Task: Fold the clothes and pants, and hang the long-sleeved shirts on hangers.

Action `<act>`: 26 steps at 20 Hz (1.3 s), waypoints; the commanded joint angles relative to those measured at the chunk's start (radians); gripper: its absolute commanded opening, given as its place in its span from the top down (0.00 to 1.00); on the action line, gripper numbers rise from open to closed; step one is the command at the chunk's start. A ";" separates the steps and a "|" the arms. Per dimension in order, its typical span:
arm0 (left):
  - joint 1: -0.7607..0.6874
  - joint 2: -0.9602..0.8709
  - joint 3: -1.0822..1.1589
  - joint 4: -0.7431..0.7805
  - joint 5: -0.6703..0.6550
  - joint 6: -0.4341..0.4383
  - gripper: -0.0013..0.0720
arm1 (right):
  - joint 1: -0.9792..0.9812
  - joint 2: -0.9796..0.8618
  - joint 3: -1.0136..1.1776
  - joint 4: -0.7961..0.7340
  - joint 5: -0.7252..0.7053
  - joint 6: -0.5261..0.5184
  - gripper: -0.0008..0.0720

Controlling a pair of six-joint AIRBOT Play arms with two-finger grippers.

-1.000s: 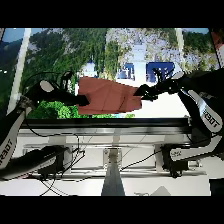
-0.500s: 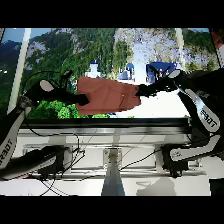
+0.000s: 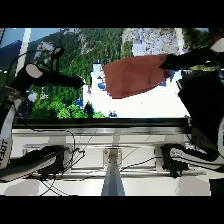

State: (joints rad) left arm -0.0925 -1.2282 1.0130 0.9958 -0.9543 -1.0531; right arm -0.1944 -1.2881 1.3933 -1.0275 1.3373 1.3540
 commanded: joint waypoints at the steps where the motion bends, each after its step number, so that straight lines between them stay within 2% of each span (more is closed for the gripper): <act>1: 0.005 0.029 0.097 0.053 0.029 0.056 0.21 | -0.167 0.185 0.060 -0.224 0.026 0.215 0.97; 4: 0.005 0.064 0.105 0.051 0.069 0.055 0.21 | -0.338 0.296 0.060 -0.421 0.162 0.384 0.97; 8: 0.005 0.063 0.105 0.051 0.069 0.055 0.20 | -0.570 0.418 0.060 -0.539 0.350 0.504 0.97; 11: 0.005 0.063 0.105 0.051 0.069 0.055 0.20 | -0.713 0.501 0.060 -0.575 0.360 0.650 0.97; 12: 0.005 0.063 0.105 0.051 0.069 0.055 0.20 | -0.754 0.521 0.060 -0.580 0.343 0.671 0.92; 13: 0.005 0.063 0.105 0.051 0.069 0.055 0.20 | -0.788 0.533 0.060 -0.581 0.335 0.672 0.73; 14: 0.005 0.063 0.105 0.051 0.069 0.055 0.20 | -0.817 0.539 0.060 -0.581 0.336 0.672 0.39; 15: 0.005 0.063 0.105 0.051 0.069 0.055 0.20 | -0.835 0.540 0.059 -0.581 0.338 0.668 0.13; 16: 0.005 0.063 0.105 0.051 0.069 0.055 0.20 | -0.840 0.537 0.059 -0.578 0.346 0.652 0.07; 18: 0.005 0.063 0.105 0.051 0.069 0.055 0.20 | -0.840 0.528 0.058 -0.548 0.346 0.579 0.08; 19: 0.005 0.063 0.105 0.051 0.069 0.055 0.20 | -0.840 0.523 0.058 -0.534 0.345 0.539 0.13; 20: 0.005 0.063 0.105 0.051 0.069 0.055 0.20 | -0.839 0.519 0.056 -0.507 0.345 0.498 0.37; 22: 0.005 0.063 0.105 0.051 0.069 0.055 0.20 | -0.834 0.511 0.051 -0.354 0.340 0.440 0.93; 23: 0.005 0.063 0.105 0.051 0.069 0.055 0.20 | -0.809 0.505 0.046 -0.264 0.333 0.393 0.97; 24: 0.005 0.063 0.105 0.051 0.068 0.055 0.20 | -0.756 0.499 0.039 -0.179 0.326 0.334 0.97; 26: 0.005 0.063 0.105 0.051 0.069 0.055 0.20 | -0.612 0.486 0.033 -0.121 0.316 0.280 0.97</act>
State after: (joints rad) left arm -0.0887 -1.1656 1.1168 1.0470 -0.8856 -0.9985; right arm -0.9264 -0.7879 1.4349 -1.3128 1.6657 1.7508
